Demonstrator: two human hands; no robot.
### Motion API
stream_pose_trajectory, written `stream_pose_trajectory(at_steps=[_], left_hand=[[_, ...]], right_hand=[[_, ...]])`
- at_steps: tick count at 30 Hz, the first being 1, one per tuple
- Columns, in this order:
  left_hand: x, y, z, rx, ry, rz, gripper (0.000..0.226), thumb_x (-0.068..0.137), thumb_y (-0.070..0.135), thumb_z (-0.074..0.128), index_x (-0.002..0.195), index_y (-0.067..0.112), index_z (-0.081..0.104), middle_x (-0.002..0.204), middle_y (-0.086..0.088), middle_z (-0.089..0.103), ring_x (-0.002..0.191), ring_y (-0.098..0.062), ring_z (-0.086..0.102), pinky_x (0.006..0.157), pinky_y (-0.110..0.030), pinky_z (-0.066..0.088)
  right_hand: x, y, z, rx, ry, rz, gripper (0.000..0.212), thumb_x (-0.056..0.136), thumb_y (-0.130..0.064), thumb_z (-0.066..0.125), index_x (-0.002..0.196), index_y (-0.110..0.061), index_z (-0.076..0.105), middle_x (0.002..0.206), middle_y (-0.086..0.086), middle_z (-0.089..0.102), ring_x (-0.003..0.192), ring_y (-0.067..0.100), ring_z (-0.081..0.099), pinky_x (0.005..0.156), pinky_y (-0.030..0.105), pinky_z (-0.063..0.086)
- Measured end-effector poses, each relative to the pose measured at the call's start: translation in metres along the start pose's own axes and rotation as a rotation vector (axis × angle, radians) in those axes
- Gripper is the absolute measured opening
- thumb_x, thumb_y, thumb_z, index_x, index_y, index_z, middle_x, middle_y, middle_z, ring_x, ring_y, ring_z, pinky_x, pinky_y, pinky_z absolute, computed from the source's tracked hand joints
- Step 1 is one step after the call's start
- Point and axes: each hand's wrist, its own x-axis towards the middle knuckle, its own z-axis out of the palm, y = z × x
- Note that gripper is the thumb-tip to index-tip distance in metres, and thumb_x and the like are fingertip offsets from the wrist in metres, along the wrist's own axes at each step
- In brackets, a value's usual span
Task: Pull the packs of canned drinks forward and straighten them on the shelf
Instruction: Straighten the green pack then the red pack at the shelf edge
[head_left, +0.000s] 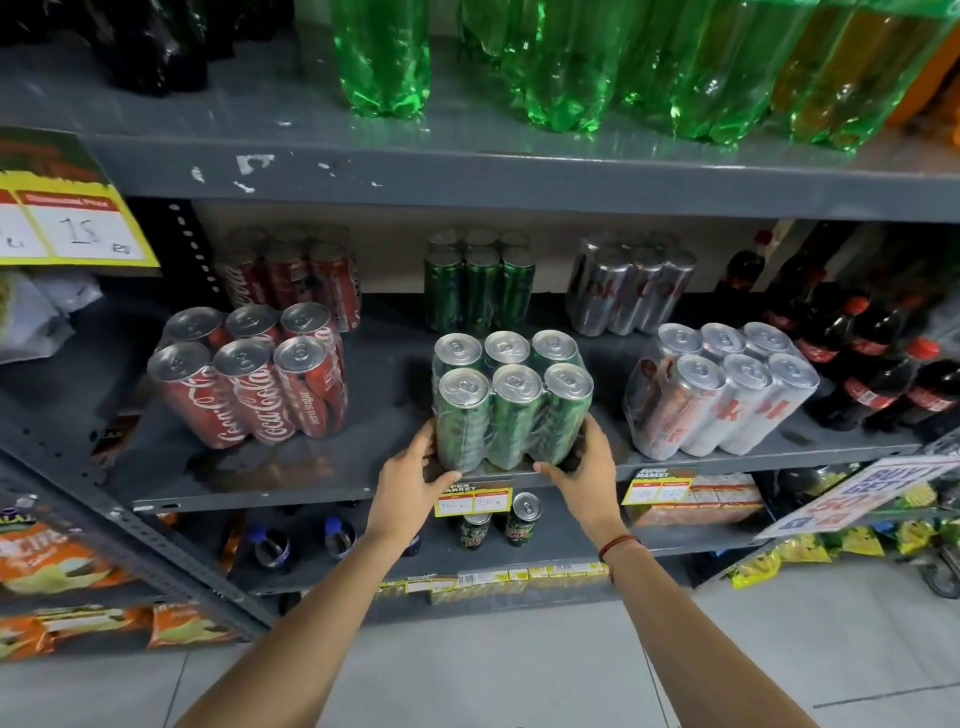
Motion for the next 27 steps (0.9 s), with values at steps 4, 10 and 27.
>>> stream_pose_trajectory(at_steps=[4, 10, 27], left_hand=[[-0.002, -0.015, -0.015, -0.090, 0.095, 0.026, 0.065, 0.077, 0.020, 0.075, 0.135, 0.012, 0.046, 0.126, -0.003, 0.061, 0.109, -0.007, 0.057, 0.087, -0.003, 0.040], [-0.012, -0.053, -0.087, -0.205, 0.532, -0.106, 0.027, 0.087, 0.005, 0.062, 0.113, 0.003, 0.059, 0.107, -0.012, 0.066, 0.093, -0.023, 0.064, 0.070, 0.002, 0.042], [0.021, -0.138, -0.209, -0.164, 0.169, -0.385, 0.071, 0.079, 0.022, 0.072, 0.138, 0.016, 0.034, 0.135, -0.010, 0.055, 0.122, -0.026, 0.053, 0.102, -0.039, 0.041]], right_hand=[[-0.034, -0.016, 0.032, 0.133, 0.388, 0.094, 0.074, 0.067, -0.012, 0.084, 0.130, -0.003, 0.046, 0.118, 0.012, 0.044, 0.103, 0.011, 0.043, 0.096, 0.025, 0.037], [-0.076, -0.059, 0.112, 0.357, 0.428, 0.062, 0.027, 0.085, -0.005, 0.064, 0.089, -0.027, 0.049, 0.084, -0.002, 0.048, 0.078, 0.023, 0.050, 0.074, 0.032, 0.044], [-0.020, -0.153, 0.228, 0.182, -0.357, 0.029, 0.098, 0.063, -0.011, 0.085, 0.143, -0.014, 0.029, 0.140, 0.010, 0.049, 0.129, 0.024, 0.047, 0.110, 0.038, 0.038]])
